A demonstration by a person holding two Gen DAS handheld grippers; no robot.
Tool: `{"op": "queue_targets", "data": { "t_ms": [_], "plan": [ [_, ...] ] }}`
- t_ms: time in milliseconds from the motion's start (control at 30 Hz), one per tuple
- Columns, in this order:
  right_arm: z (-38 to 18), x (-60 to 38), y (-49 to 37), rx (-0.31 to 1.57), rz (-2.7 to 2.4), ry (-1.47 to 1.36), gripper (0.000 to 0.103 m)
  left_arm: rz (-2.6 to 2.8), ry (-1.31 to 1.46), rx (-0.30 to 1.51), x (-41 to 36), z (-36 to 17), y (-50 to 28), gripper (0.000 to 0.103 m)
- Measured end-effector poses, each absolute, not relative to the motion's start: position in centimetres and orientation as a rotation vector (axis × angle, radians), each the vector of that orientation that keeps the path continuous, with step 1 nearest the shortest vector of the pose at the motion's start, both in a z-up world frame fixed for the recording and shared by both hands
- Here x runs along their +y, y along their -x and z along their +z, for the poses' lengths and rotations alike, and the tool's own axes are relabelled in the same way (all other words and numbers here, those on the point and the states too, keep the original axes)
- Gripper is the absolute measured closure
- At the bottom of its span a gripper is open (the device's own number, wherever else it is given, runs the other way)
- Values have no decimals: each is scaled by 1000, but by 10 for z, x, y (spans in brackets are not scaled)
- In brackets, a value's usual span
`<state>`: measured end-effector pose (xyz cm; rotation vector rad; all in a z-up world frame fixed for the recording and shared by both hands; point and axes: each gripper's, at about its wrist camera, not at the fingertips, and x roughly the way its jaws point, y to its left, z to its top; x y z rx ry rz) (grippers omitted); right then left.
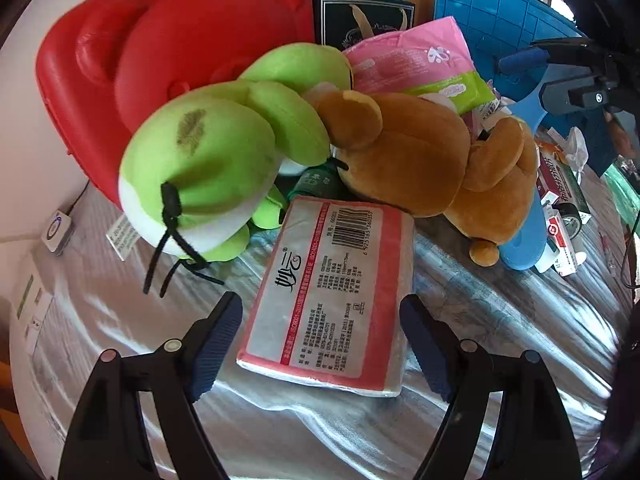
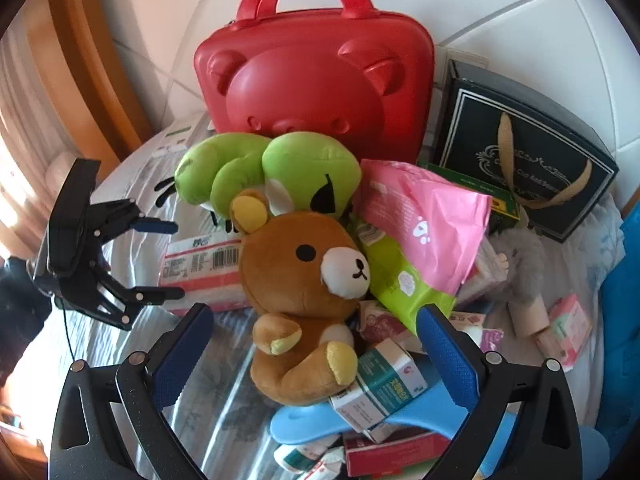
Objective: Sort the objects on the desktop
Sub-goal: 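Grasp the white tissue pack with the left tool while the right tool grasps the brown bear plush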
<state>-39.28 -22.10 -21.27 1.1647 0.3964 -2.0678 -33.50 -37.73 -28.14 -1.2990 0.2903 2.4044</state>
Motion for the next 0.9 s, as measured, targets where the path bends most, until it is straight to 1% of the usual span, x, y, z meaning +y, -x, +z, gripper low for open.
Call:
{"op": "queue_targets", "data": {
  "t_ms": [100,167,233,333,500,567,633,667,733,900],
  "plan": [
    [-228,-238,403,494,-2047,-1221,0,2356,1297,235,-378,-290,340,22],
    [-242,-248,411,544,-2022,-1286,0,2364,1272,241,-374,-291,340,21],
    [-258,-259,418,560,-1975,-1364,0,2360,1270,241,-370,-296,342,15],
    [-280,-274,425,584,-1919,-1442,1,2365,1277,262,-365,-300,344,11],
    [-306,-289,431,632,-1909,-1483,3,2407,1296,329,-354,-306,341,11],
    [-307,-289,430,631,-1933,-1456,7,2445,1301,346,-348,-306,335,13],
    [-303,-282,425,623,-1943,-1419,14,2480,1299,313,-345,-304,326,22],
    [-301,-277,423,601,-1943,-1408,17,2497,1295,295,-344,-302,319,23],
    [-295,-265,418,546,-1941,-1395,19,2524,1308,244,-342,-302,305,24],
    [-277,-237,396,471,-1955,-1336,20,2585,1342,140,-332,-298,266,27]
  ]
}}
